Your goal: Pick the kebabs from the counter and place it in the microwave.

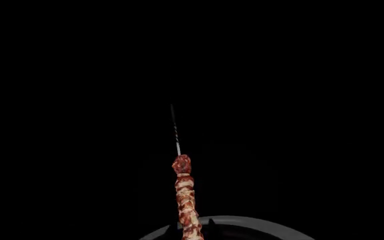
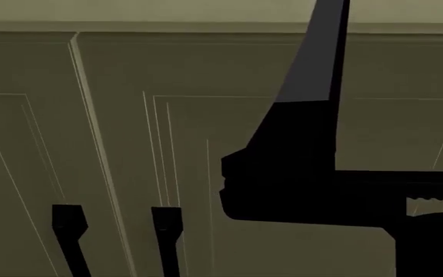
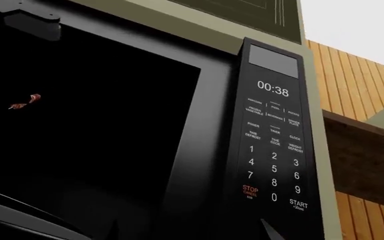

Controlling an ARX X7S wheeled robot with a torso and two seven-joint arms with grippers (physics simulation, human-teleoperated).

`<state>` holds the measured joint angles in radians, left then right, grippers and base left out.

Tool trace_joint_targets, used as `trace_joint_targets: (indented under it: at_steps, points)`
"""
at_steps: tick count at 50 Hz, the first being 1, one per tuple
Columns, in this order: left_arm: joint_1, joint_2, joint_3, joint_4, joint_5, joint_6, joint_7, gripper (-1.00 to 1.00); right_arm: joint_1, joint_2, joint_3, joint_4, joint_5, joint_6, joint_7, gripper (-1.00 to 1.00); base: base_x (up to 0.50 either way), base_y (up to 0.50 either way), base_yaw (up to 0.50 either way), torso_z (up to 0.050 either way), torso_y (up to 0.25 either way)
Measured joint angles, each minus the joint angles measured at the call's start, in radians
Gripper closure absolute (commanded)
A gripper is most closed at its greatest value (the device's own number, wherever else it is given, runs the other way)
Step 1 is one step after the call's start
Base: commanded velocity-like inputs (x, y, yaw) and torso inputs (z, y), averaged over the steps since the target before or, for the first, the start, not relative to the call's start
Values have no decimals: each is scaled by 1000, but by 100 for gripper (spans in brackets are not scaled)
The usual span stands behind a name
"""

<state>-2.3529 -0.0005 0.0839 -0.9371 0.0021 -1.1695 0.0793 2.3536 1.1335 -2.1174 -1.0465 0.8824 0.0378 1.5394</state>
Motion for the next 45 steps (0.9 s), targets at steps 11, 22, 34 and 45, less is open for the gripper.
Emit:
trace_joint_targets:
  at_steps: [11,22,34,45]
  points:
    - [-1,0,-2,-3,10,-13,3,100,0,0,1,0,-3,-4,0,-100,0,0,0,0,0]
    - [-2,0,-24,-21,36,-52,-5,100,1,-1,4,0,-3,-5,-2,-100,0,0,0,0,0]
    - [-1,-2,-41,-96,68,-52,1,100,1,3,9,-1,-3,-3,-7,-100,0,0,0,0,0]
    - [-1,-5,-51,-163,82,-26,2,100,1,4,13,-1,1,0,-9,-100,0,0,0,0,0]
